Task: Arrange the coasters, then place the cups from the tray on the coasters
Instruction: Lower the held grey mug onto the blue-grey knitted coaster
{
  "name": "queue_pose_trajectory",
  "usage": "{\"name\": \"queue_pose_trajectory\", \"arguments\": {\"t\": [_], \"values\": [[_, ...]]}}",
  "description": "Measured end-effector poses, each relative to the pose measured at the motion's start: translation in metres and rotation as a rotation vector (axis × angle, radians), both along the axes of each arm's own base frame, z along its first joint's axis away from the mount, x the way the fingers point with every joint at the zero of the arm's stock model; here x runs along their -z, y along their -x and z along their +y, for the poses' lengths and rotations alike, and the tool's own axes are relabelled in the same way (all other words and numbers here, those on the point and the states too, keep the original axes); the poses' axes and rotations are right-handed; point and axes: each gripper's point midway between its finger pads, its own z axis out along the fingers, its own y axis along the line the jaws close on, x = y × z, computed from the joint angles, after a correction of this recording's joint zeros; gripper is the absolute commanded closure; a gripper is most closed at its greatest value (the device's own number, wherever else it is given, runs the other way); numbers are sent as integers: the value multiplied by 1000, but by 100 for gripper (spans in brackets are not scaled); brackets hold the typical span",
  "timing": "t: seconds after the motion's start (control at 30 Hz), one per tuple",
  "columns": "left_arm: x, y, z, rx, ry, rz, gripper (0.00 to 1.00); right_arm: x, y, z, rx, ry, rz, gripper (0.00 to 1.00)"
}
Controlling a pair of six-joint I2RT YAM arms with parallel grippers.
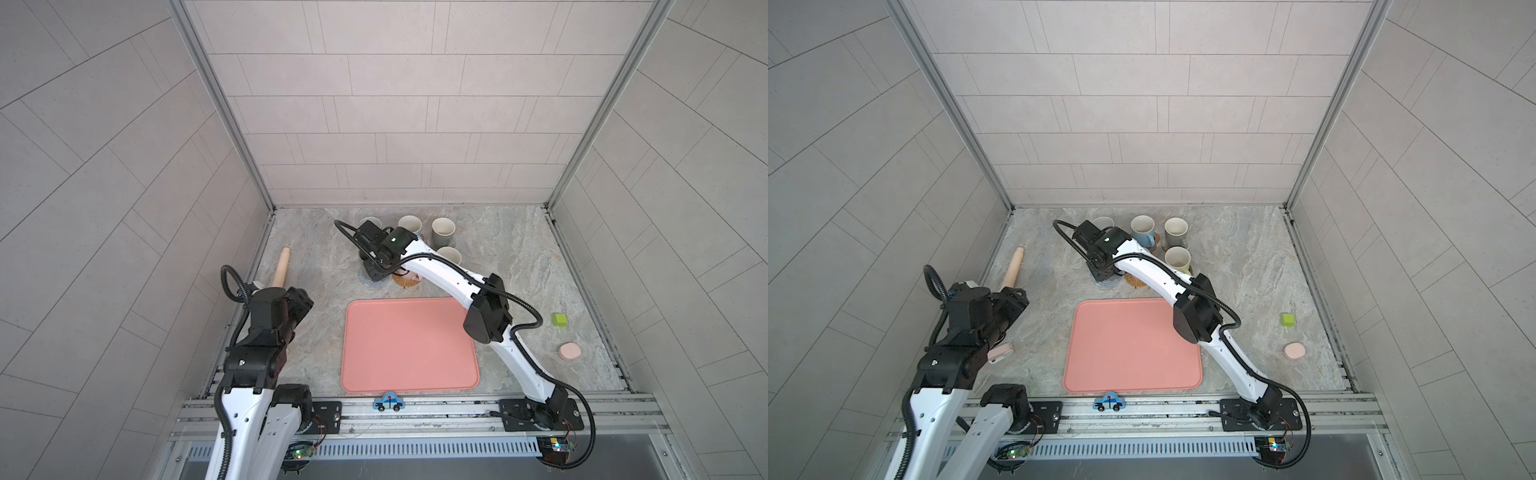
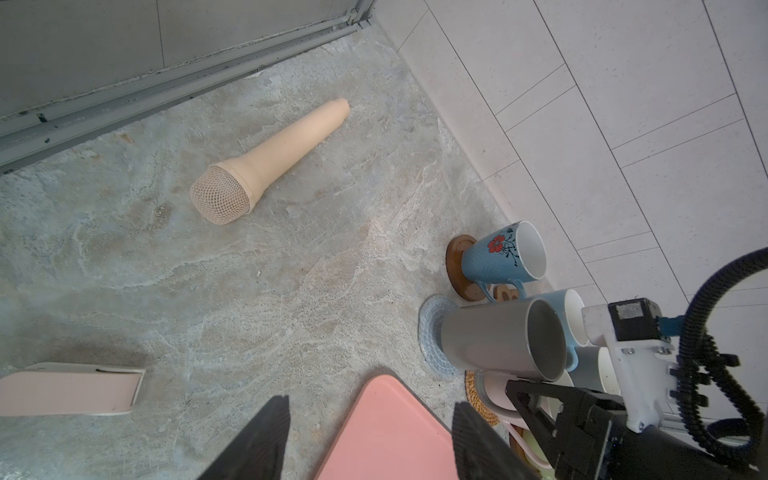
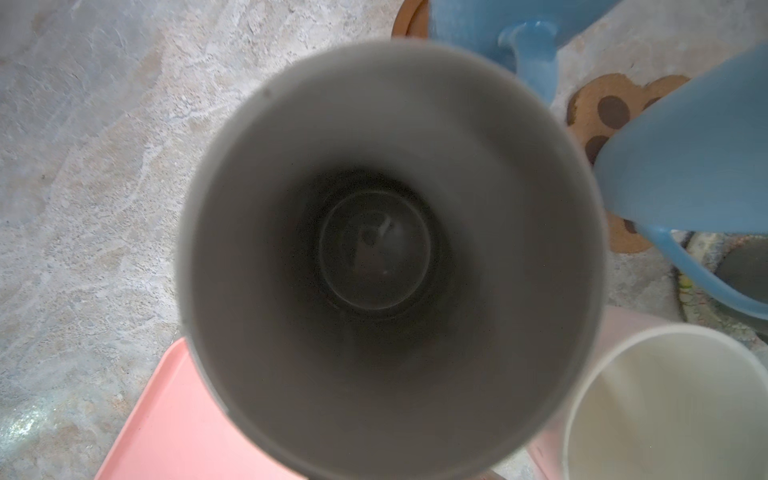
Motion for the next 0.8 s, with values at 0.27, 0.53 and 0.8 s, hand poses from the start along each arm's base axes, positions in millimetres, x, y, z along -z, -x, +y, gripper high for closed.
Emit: {"name": "queue_pose_trajectory", "arguments": {"t": [0.27,0.53,0.8], "values": [[0,1,0,0,0,-1,31,4,-2,1,2,1,2,89],[0,2,0,-1,-1,2,31,6,-4,-1,7,0,3,89],[0,2,1,-4,-3,0,31,12,-4,-1,7,9,10,89]]}}
